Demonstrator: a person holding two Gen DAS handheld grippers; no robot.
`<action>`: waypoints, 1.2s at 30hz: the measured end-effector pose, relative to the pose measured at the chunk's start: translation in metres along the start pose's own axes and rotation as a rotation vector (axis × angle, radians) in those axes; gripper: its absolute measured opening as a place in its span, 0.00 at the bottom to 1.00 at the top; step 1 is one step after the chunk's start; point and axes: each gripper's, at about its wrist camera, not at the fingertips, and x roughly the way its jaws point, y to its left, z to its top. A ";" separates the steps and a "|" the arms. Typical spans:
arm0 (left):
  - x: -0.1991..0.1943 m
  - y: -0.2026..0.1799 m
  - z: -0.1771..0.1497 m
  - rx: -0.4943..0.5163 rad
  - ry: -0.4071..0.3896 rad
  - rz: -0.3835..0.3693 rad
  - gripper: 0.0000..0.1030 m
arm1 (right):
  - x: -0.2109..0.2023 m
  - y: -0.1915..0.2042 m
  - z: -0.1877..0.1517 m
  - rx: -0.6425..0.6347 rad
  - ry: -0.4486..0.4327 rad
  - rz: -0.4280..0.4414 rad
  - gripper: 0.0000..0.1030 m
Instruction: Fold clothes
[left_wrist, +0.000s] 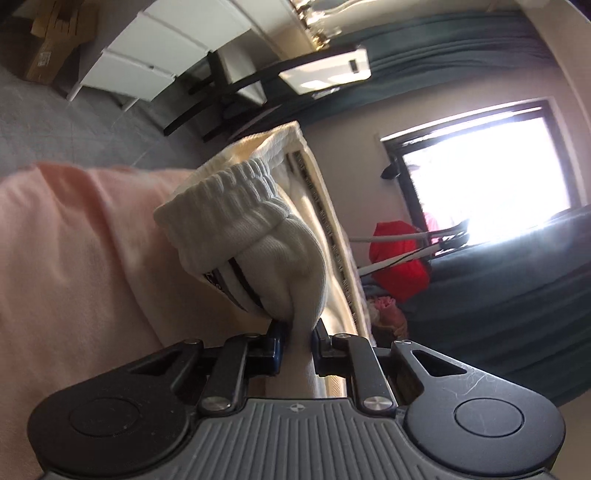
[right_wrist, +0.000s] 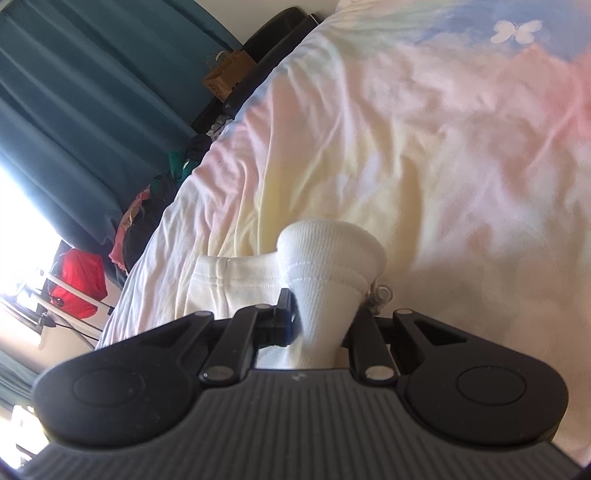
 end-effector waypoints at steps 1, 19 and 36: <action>-0.014 0.000 0.004 0.004 -0.039 -0.027 0.14 | 0.000 -0.002 0.000 0.013 0.006 0.005 0.14; -0.094 0.014 0.010 -0.013 -0.078 0.277 0.13 | -0.062 -0.034 -0.004 0.274 0.003 -0.124 0.09; -0.074 -0.069 -0.042 0.470 -0.056 0.598 0.80 | -0.068 0.014 -0.007 -0.141 -0.013 -0.328 0.69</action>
